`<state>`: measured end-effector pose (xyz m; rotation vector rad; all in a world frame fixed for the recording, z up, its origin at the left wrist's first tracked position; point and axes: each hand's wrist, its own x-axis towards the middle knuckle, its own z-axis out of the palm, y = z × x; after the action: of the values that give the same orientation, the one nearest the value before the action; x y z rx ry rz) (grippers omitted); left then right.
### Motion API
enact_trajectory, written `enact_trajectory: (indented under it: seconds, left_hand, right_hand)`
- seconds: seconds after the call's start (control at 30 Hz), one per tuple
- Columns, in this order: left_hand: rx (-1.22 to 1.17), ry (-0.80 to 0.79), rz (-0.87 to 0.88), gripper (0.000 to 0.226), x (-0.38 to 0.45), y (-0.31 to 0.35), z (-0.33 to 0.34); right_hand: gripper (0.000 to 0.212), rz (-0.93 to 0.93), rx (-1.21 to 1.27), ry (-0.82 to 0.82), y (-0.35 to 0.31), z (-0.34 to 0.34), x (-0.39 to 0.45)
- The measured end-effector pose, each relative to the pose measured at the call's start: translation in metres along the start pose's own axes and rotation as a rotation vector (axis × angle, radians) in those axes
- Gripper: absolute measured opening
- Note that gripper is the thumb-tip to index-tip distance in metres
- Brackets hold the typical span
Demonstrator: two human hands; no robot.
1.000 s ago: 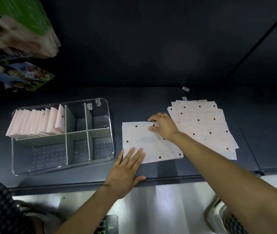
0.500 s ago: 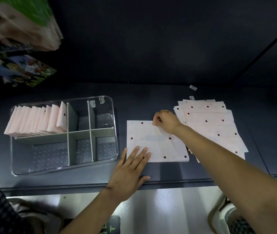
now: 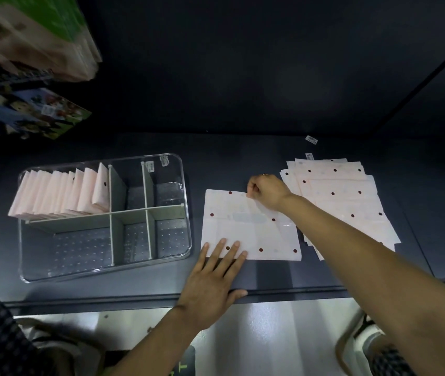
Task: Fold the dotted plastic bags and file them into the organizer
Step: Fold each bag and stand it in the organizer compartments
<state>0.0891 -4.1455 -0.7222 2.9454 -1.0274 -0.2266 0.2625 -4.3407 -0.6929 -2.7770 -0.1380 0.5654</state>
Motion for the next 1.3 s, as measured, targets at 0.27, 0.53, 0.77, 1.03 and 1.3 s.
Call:
enact_trajectory:
  seconds: [0.27, 0.53, 0.77, 1.03, 1.3]
  left_hand:
    - [-0.03, -0.022, -0.01, 0.067, -0.001, -0.001, 0.001]
    - [-0.05, -0.091, -0.009, 0.066, 0.0, -0.001, -0.007]
    - [-0.031, -0.126, -0.008, 0.067, -0.014, -0.01, -0.006]
    - [-0.13, -0.087, -0.094, 0.071, -0.039, -0.021, -0.001]
    - [-0.16, -0.083, -0.141, 0.066, -0.041, -0.014, -0.001]
  right_hand:
    - [0.017, -0.017, -0.011, 0.323, -0.018, 0.011, -0.04]
    - [0.054, -0.233, -0.339, 0.295, -0.026, 0.09, -0.166]
    - [0.066, -0.015, -0.418, 0.066, 0.013, 0.078, -0.209]
    - [0.034, -0.051, -0.348, 0.357, 0.018, 0.073, -0.207]
    - [0.019, -0.263, -0.197, 0.39, -0.02, 0.068, -0.165]
